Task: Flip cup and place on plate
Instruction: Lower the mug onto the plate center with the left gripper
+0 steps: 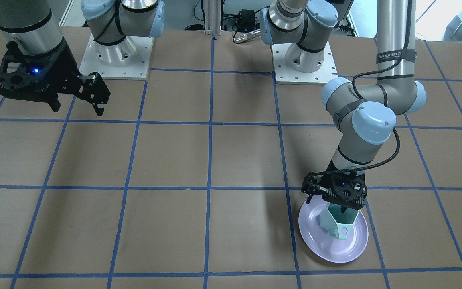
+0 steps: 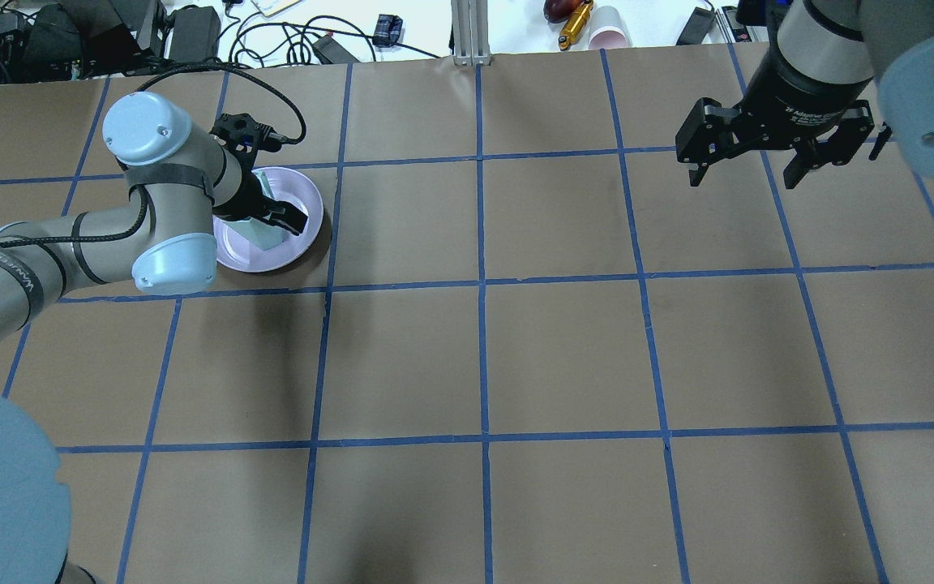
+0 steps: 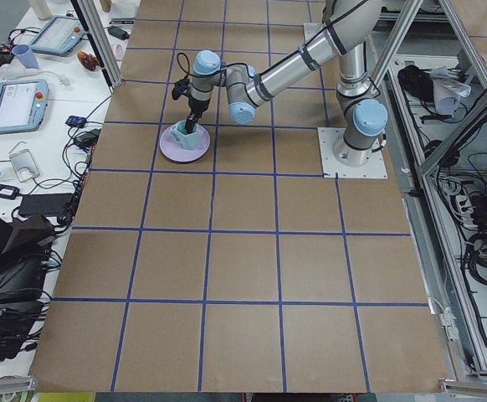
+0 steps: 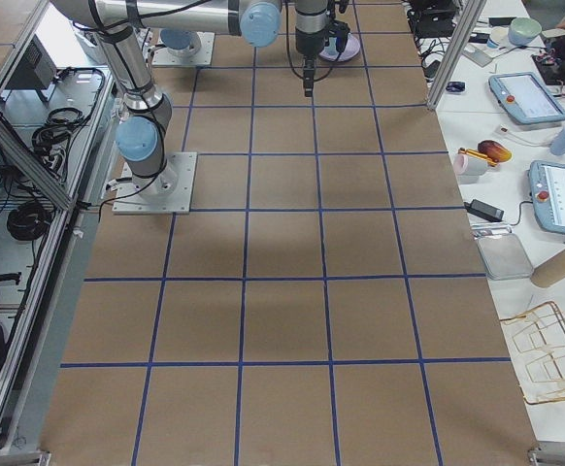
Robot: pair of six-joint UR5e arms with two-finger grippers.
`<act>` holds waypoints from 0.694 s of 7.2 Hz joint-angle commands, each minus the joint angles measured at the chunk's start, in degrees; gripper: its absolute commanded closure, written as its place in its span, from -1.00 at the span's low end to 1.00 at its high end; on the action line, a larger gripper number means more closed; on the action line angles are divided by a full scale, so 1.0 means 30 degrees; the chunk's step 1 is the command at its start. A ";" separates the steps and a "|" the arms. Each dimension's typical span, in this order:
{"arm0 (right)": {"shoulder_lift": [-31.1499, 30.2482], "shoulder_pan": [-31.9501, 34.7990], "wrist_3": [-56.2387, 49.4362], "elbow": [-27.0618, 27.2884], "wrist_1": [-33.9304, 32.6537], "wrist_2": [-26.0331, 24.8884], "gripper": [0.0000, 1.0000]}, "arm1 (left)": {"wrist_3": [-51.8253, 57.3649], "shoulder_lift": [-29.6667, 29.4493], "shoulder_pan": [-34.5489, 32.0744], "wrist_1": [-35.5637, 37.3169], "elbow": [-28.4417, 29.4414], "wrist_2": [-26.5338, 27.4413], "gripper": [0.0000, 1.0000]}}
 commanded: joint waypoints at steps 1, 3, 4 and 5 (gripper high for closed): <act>-0.0002 0.0000 0.0000 0.0000 0.0000 -0.0012 -1.00 | -0.0669 0.0705 -0.0194 -0.1598 0.0820 0.0058 -1.00; 0.0027 0.0000 0.0000 0.0000 0.0000 -0.0012 -1.00 | -0.1576 0.1409 -0.0283 -0.3946 0.1934 0.0029 -1.00; -0.0002 0.0000 0.0000 0.0000 0.0000 -0.0012 -1.00 | -0.1609 0.1847 -0.0341 -0.5346 0.2548 0.0029 -1.00; 0.0027 0.0000 0.0000 0.0000 0.0000 -0.0012 -1.00 | -0.1842 0.2229 -0.0342 -0.7216 0.3308 0.0029 -1.00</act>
